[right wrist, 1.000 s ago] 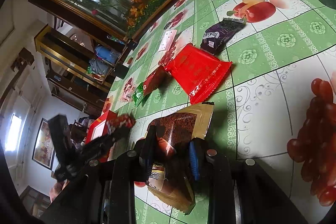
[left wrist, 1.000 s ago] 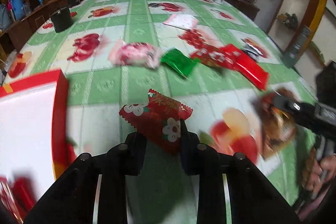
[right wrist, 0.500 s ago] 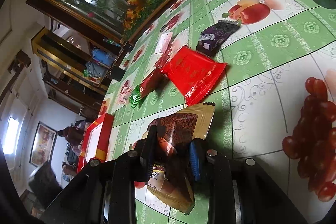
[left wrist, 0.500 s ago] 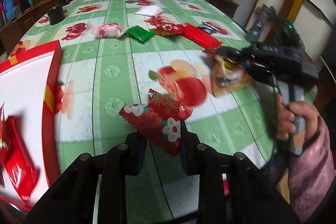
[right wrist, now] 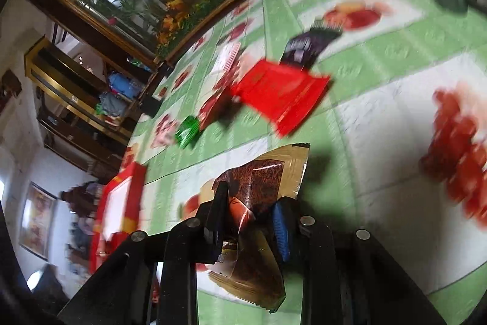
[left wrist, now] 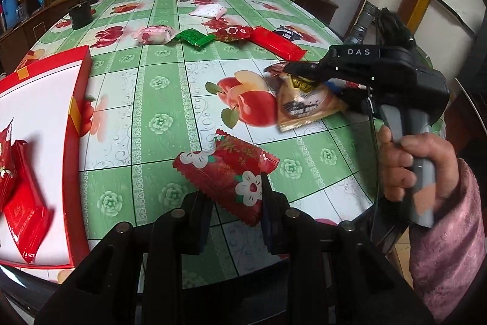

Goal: Organize snacks
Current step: 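Carry both snacks over the white tray and open both tools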

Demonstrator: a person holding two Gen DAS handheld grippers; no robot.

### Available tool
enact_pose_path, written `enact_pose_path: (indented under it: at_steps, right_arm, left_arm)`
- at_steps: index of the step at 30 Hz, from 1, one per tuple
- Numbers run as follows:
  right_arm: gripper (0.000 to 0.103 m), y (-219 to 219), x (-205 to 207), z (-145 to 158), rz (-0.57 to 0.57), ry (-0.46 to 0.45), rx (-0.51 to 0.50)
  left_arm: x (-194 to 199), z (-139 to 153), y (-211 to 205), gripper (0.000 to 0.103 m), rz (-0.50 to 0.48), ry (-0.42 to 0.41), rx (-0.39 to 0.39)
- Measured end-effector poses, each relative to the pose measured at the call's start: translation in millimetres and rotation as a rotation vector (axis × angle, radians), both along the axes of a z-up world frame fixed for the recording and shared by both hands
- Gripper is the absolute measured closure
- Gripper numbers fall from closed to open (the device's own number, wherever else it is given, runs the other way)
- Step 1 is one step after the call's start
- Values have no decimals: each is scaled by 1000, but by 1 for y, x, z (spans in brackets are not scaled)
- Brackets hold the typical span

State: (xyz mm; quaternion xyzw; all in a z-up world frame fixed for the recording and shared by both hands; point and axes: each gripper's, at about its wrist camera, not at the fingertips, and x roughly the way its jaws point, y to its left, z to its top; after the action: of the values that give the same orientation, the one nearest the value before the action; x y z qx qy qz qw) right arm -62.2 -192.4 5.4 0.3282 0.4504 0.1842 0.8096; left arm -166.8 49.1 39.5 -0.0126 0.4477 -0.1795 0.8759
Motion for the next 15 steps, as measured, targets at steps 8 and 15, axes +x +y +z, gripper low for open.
enact_pose_path:
  at_steps: [8,15]
  right_arm:
    - [77,26,-19,-12,41,55,214]
    - [77,35,-30,-18,42,71,312]
  left_arm:
    - [-4,8,18,78,19,-16,-36]
    - [-10,15,30,78,28,-42,-49]
